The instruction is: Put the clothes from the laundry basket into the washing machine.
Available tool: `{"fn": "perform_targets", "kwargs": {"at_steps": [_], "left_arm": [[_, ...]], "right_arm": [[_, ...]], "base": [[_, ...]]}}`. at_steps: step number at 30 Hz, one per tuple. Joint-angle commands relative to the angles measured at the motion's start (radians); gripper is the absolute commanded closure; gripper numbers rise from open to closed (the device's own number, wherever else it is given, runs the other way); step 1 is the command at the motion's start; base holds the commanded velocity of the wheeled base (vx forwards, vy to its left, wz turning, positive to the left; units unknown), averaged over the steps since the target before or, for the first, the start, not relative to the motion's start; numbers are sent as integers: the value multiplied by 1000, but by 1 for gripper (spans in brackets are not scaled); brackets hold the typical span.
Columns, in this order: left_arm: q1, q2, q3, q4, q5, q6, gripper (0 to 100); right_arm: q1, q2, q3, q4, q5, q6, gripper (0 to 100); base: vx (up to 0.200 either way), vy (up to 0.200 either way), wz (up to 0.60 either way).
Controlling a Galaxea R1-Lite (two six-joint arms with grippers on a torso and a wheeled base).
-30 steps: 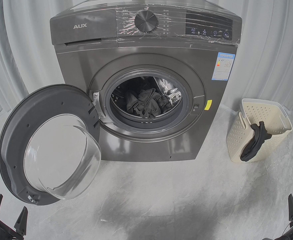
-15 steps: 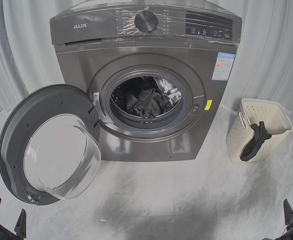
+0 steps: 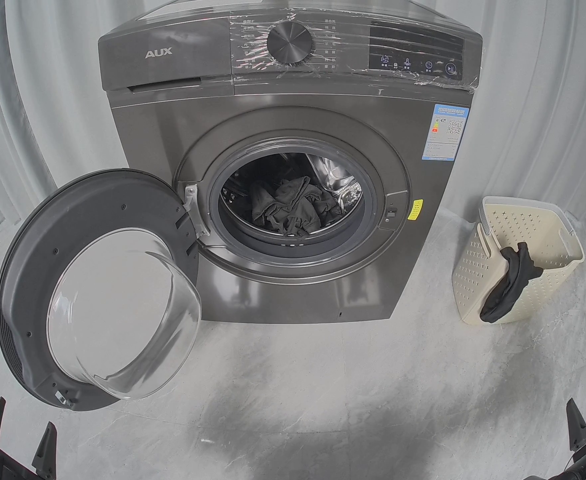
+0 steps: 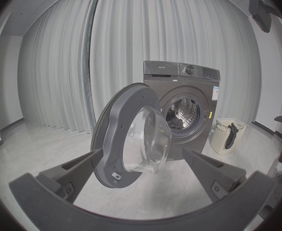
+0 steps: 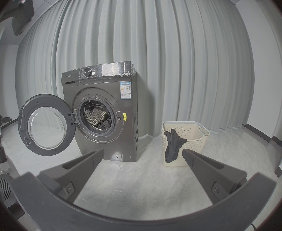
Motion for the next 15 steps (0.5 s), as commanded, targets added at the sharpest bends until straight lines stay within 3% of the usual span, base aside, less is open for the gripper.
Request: {"fn": "perform_targets", "kwargs": {"at_steps": [1, 15], "left_arm": [[0, -13, 16, 0, 1, -5, 0], [0, -13, 16, 0, 3, -8, 0]], "right_arm": [[0, -12, 18, 0, 0, 0, 0], [0, -12, 18, 0, 0, -2, 0]], "base": [[0, -200, 0], [0, -200, 0]]}}
